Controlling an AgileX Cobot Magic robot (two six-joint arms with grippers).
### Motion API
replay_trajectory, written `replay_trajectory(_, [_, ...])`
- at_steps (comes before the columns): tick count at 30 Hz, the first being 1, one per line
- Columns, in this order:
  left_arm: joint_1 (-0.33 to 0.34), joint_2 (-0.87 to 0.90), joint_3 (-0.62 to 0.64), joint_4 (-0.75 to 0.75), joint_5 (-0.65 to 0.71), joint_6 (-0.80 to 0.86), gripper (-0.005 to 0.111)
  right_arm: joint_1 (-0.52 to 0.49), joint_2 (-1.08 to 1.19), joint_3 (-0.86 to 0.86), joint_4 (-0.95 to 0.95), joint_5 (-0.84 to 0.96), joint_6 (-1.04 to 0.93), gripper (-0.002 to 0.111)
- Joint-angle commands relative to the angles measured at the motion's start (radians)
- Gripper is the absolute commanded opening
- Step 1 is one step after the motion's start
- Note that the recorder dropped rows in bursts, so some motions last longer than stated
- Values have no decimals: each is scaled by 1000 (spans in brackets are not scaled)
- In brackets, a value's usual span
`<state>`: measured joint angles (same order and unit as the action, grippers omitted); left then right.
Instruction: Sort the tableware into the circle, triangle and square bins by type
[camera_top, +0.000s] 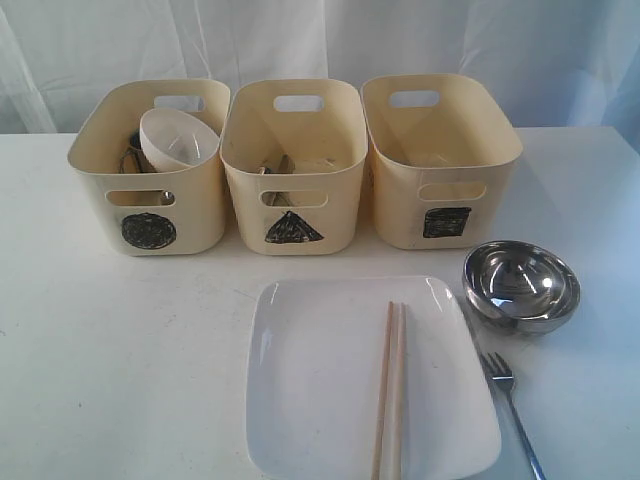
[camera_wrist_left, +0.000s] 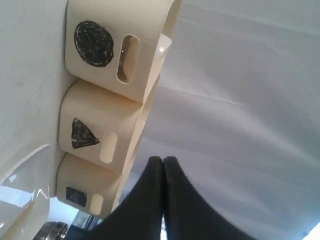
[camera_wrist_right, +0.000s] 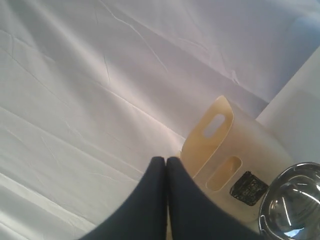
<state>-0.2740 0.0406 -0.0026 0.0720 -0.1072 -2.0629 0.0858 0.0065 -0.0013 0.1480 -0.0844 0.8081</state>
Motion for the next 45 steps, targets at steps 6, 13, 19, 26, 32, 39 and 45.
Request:
replay_trajectory(6, [153, -13, 3, 9, 6, 3, 0, 0, -7, 1, -7, 45, 53, 0])
replay_trajectory(13, [153, -32, 3, 122, 124, 3, 0, 70, -7, -97, -18, 196, -73, 0])
replay_trajectory(19, [153, -30, 3, 94, 350, 48, 0, 84, 35, -217, -18, 313, -191, 0])
replay_trajectory(26, [153, -30, 3, 79, 342, 173, 0, 84, 236, -365, -7, 388, -352, 0])
replay_trajectory(32, [153, -30, 3, -5, 342, 273, 0, 84, 464, -501, 9, 438, -477, 0])
replay_trajectory(39, [153, -30, 3, -8, 340, 364, 0, 84, 621, -603, 15, 420, -546, 0])
replay_trajectory(45, [153, -34, 3, -8, 334, 451, 0, 84, 819, -766, 79, 585, -791, 0])
